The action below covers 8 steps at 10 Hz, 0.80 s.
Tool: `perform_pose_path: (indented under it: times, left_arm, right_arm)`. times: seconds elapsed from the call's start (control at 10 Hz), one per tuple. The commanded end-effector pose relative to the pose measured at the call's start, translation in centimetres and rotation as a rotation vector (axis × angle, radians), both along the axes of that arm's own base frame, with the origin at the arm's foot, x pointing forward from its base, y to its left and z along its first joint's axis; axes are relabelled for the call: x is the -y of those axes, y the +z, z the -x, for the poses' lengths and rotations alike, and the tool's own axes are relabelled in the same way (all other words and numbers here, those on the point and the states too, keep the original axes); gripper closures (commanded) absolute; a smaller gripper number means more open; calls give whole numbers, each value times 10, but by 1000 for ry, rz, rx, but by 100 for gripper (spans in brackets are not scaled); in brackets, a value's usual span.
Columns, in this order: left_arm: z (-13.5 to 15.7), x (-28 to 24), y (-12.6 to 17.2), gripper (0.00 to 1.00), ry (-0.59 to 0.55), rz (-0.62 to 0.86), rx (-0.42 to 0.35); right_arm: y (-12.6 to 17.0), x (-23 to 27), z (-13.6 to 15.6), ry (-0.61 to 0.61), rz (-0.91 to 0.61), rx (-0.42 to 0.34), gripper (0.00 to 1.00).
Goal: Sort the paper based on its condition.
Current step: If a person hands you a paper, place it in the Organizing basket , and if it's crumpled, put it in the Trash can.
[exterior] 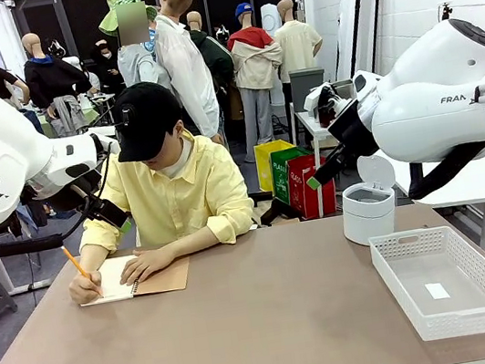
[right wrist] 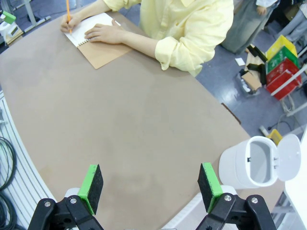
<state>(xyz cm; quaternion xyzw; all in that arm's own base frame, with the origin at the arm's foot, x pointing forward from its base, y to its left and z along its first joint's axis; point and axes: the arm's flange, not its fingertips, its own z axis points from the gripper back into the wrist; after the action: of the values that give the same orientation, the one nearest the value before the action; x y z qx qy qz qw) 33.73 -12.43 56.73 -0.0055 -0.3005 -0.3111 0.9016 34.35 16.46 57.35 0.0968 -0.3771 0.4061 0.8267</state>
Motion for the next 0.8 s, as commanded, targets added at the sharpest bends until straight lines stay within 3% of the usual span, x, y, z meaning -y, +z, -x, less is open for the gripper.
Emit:
perform_pose_path:
  times: [0.0, 0.7]
  left_arm:
    - [0, 0, 0, 0, -1, -2, 2]
    - [0, 0, 0, 0, -1, -2, 2]
  right_arm:
    - [0, 0, 0, 2, 2, -4, 0]
    - [0, 0, 0, 2, 2, -4, 0]
